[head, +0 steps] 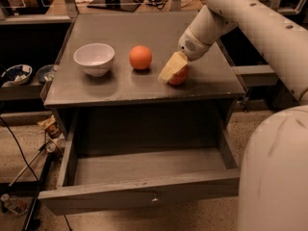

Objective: Pick apple from top drawer and place on counter

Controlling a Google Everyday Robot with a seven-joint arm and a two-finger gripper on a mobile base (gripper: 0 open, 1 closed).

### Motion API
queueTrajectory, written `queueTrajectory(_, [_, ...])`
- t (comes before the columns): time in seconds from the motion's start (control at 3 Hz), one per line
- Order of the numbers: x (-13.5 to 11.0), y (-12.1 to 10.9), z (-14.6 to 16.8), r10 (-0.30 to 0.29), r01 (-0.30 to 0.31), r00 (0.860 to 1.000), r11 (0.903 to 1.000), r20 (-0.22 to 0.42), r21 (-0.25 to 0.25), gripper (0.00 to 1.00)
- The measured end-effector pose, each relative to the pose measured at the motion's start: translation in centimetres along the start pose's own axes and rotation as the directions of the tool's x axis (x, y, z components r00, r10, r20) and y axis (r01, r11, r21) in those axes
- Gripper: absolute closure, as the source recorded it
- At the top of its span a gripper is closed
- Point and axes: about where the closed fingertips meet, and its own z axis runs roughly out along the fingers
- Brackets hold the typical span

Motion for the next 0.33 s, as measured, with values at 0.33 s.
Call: queueTrajectory(0.33, [0.0, 0.0, 0.0, 0.0, 0.0, 1.0, 1.0, 0.0, 0.0, 0.0])
